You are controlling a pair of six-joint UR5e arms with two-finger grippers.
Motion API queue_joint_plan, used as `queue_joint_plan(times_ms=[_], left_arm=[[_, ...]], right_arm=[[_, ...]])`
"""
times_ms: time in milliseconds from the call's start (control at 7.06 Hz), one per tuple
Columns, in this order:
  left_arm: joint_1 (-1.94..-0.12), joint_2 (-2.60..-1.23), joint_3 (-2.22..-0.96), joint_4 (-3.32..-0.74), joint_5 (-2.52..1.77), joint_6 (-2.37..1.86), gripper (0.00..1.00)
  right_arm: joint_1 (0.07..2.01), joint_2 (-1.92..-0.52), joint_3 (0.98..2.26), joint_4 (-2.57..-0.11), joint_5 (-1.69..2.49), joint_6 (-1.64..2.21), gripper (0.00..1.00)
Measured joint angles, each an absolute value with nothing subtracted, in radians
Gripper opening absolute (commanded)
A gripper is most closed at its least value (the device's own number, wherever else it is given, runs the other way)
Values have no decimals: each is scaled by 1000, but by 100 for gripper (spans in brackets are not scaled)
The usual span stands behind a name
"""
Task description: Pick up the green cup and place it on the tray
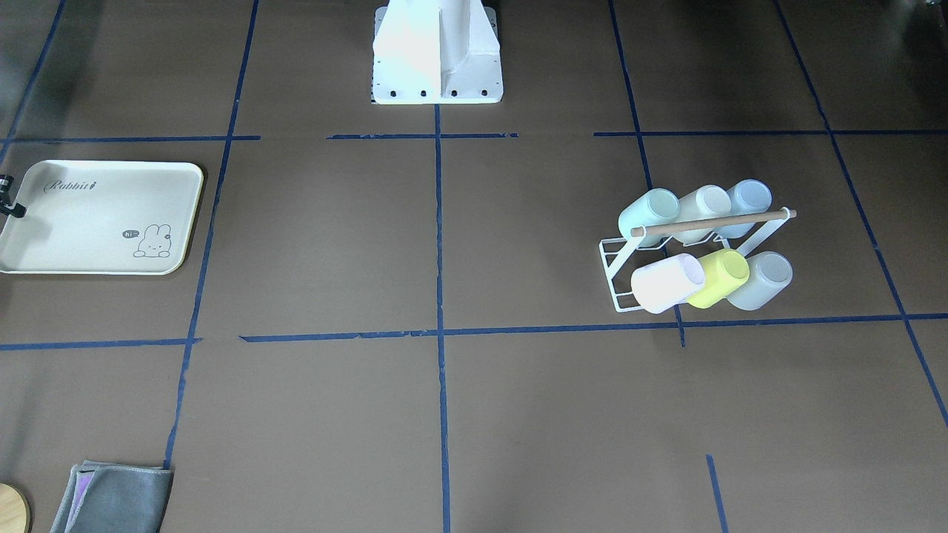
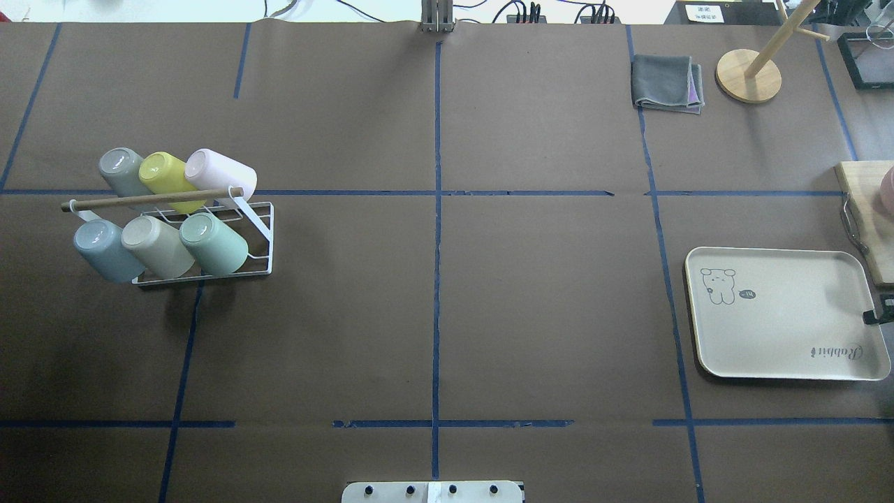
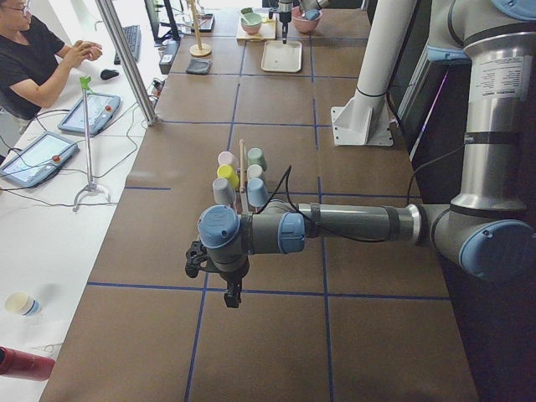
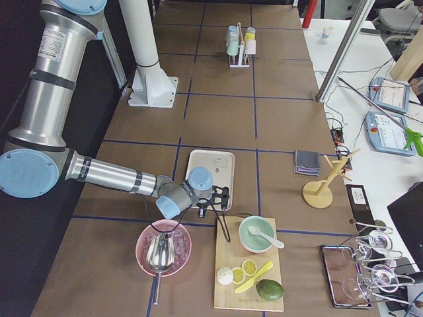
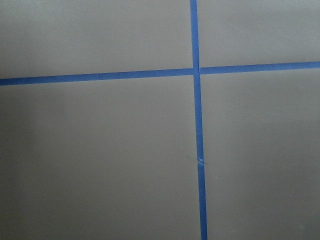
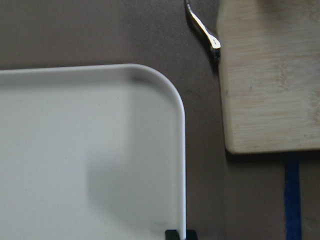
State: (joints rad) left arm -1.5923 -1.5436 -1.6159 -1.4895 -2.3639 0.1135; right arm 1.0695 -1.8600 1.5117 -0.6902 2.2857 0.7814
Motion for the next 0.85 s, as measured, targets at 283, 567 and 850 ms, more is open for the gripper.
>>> queue_joint_plan(times_ms=[283,567,850], left_arm=[[-1592,-1544,-1615,-1490,-2364,114,100],[-1592,-1544,-1615,-1489,-2364,113,100],[-1592,-1544,-1616,-1489,-2364,112,100]], right_arm=[[1076,-1863,1549,-690,2297,788,0],[1139,-1862,1616,-689,2378,791,0],[1214,-1850,1675,-692,2484,794,0]])
